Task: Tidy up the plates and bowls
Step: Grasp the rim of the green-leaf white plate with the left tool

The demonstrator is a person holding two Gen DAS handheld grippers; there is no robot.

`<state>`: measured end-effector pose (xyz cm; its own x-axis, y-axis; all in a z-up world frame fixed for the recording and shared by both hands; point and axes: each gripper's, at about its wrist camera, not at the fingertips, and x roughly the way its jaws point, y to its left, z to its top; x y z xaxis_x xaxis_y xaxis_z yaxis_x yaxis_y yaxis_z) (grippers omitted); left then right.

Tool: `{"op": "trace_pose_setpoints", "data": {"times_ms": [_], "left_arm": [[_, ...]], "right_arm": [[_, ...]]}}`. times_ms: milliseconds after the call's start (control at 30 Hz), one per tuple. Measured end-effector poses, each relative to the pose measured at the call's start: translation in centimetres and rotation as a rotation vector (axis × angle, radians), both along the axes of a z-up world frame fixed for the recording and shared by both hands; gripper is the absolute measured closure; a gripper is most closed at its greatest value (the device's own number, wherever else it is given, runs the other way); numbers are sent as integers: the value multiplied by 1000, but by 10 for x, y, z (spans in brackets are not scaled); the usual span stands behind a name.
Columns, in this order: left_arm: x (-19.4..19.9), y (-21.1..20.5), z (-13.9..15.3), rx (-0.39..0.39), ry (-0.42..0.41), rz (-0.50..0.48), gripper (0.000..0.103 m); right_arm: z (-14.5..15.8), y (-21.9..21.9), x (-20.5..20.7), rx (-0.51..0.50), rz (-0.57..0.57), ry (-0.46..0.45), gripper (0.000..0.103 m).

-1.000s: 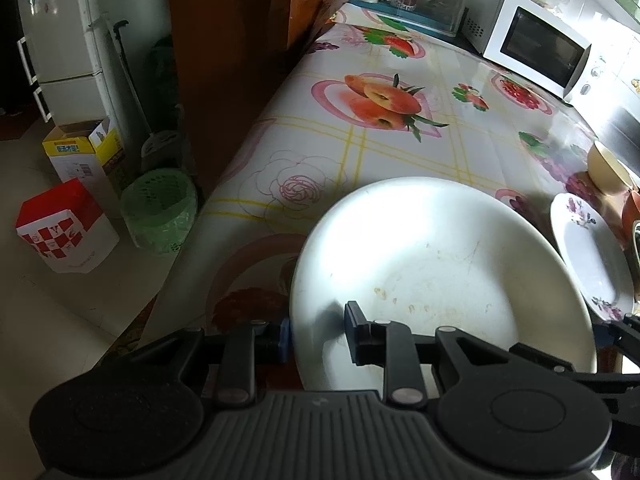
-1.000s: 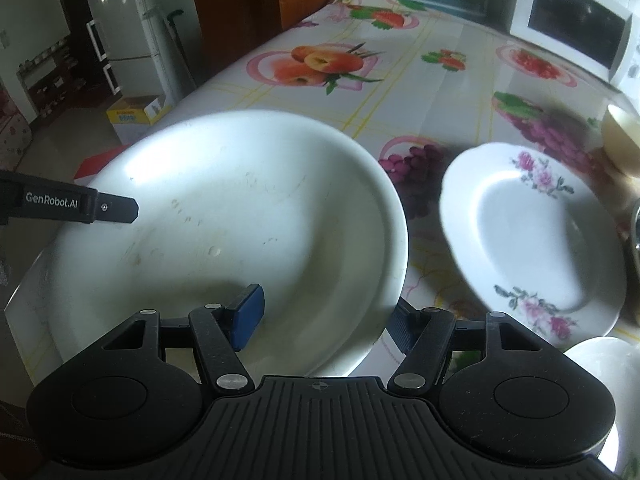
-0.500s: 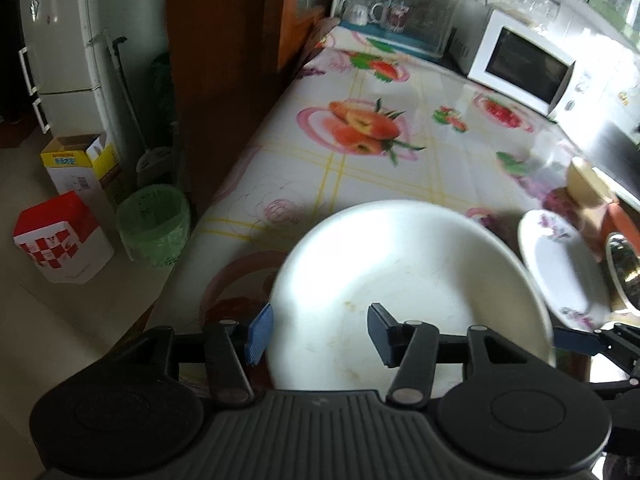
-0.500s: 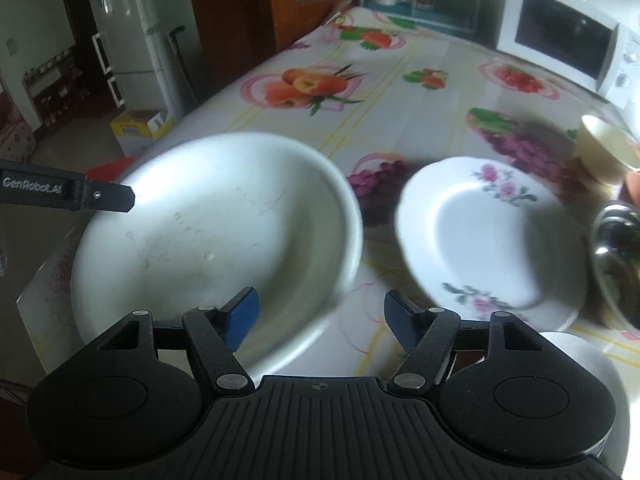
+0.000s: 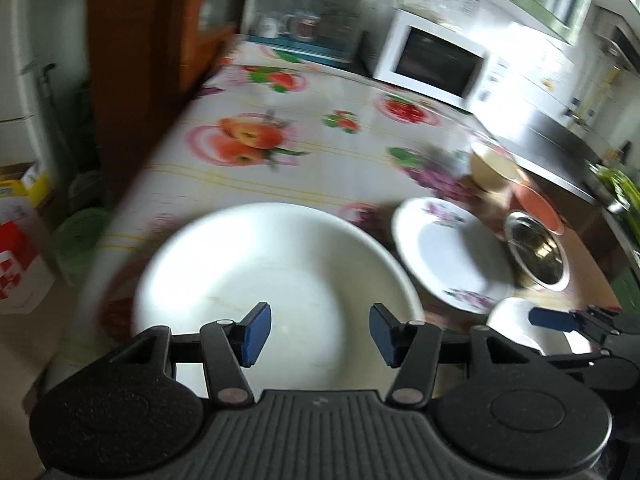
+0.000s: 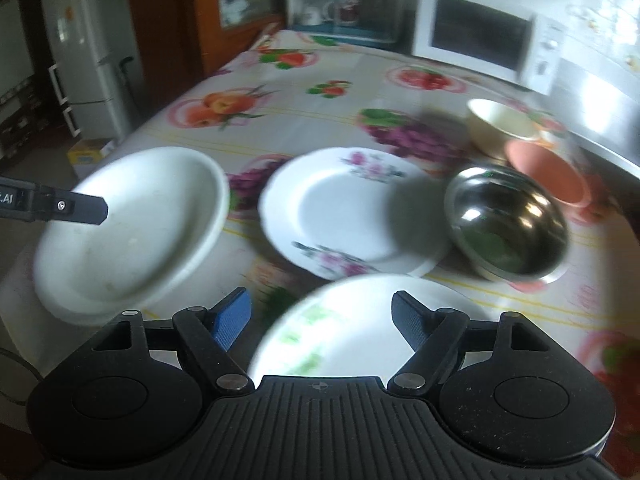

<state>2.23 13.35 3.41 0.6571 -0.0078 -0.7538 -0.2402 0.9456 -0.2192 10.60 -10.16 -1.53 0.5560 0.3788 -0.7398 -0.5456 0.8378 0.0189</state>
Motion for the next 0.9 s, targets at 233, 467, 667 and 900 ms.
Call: {"op": "trace_pose_setpoints", "data": {"times_ms": [233, 467, 667, 900], "left_arm": [[12, -44, -11, -48, 23, -134, 47], [26, -83, -29, -82, 60, -244, 47], [38, -106, -43, -101, 93, -301, 49], [46, -121, -55, -111, 123, -329, 53]], "right_arm": [[-8, -45, -6, -21, -97, -19, 23], [-21, -81, -8, -38, -182, -3, 23], [-36, -98, -9, -26, -219, 38, 23], [-44, -103, -12, -1, -217, 65, 23]]}}
